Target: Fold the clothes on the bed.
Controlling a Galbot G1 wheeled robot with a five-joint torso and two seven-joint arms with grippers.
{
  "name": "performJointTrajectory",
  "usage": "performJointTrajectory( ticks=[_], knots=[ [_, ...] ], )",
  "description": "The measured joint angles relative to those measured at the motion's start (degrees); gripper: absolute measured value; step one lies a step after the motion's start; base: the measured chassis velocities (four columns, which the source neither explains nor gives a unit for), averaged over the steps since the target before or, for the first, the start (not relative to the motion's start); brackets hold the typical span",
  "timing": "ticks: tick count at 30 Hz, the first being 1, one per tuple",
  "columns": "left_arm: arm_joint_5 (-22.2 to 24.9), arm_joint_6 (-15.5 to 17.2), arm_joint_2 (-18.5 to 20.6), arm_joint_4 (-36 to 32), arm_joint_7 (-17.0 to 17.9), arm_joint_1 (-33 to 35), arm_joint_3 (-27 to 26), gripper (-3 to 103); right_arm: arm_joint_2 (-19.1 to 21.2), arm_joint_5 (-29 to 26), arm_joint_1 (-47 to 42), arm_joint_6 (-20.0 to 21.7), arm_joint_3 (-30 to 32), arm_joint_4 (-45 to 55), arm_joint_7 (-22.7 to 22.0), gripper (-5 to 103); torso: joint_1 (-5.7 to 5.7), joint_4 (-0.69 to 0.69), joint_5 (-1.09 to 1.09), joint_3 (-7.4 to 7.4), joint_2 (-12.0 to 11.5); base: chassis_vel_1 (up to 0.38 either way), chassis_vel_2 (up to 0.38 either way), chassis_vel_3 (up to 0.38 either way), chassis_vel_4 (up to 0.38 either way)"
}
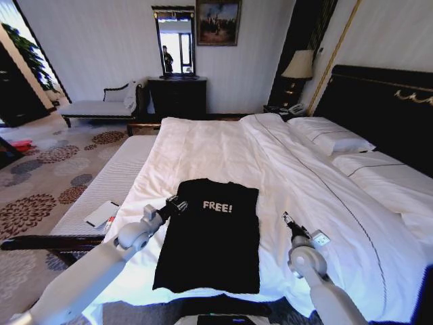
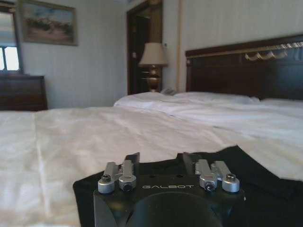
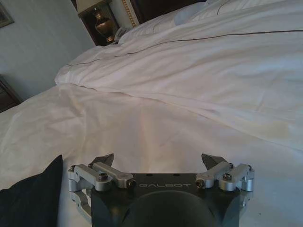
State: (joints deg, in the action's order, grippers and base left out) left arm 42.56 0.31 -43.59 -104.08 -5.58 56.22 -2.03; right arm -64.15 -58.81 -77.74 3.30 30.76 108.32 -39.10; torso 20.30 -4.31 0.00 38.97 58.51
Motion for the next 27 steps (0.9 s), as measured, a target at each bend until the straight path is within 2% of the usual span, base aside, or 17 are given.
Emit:
performJointTrajectory(
  ticks=[1,4,6,7,8,9,12,17,21,27],
  knots=[
    [0.88,-0.19,-0.54,0.72,-0.25,0.69,-0.62,61,0.14,-0.01,0.14,0.02,-0.15,-0.07,-0.01,100,0.00,0.00,0.00,0.00,0.00,0.000,0.000,0.000,0.000],
    [1.76,-0.19,-1.17,1.66,-0.30,1.01,-0.77,67,0.25,-0.04,0.34,0.03,-0.31,-0.25,-0.04,100,0.00,-0.01,0.00,0.00,0.00,0.000,0.000,0.000,0.000],
    [4.92,1.52,-3.18,4.19,1.13,0.76,-0.84,78,0.31,-0.14,0.70,0.05,-0.55,-0.49,-0.11,100,0.00,-0.02,0.00,0.00,0.00,0.000,0.000,0.000,0.000],
    [6.72,2.52,-4.26,5.39,2.04,0.45,-1.10,78,0.31,-0.18,0.79,0.05,-0.58,-0.55,-0.14,100,0.00,-0.02,0.00,0.01,0.00,0.000,0.000,0.000,0.000],
    [9.03,3.52,-5.52,6.75,2.86,0.05,-1.56,84,0.35,-0.23,0.84,0.06,-0.59,-0.59,-0.14,100,0.00,-0.02,0.00,0.01,0.00,0.000,0.000,0.000,0.000],
    [9.03,3.52,-5.52,6.75,2.86,0.05,-1.56,84,0.35,-0.23,0.84,0.06,-0.59,-0.59,-0.14,100,0.00,-0.02,0.00,0.01,0.00,0.000,0.000,0.000,0.000],
    [13.57,5.06,-7.89,10.14,3.82,-0.67,-2.45,98,0.76,-0.40,0.84,0.07,-0.30,-0.89,-0.15,100,0.00,-0.03,0.00,0.01,0.00,0.000,0.000,0.000,0.000],
    [15.78,5.66,-8.83,12.54,3.72,-0.79,-2.85,100,1.33,-0.72,0.83,0.08,0.20,-1.09,-0.16,100,0.00,-0.02,0.00,0.01,0.00,0.000,0.000,0.000,0.000],
    [19.98,6.67,-9.40,13.32,3.24,-0.60,-3.83,100,1.41,-0.85,1.01,0.08,0.29,-1.41,-0.16,100,0.00,-0.01,0.00,0.01,0.00,0.000,0.000,0.000,0.000],
    [21.33,7.00,-9.70,14.80,2.87,-0.58,-3.47,100,1.02,-0.64,1.41,0.08,-0.19,-1.88,-0.19,100,0.00,0.00,0.01,0.01,0.00,0.000,0.000,0.000,0.000]
  ],
)
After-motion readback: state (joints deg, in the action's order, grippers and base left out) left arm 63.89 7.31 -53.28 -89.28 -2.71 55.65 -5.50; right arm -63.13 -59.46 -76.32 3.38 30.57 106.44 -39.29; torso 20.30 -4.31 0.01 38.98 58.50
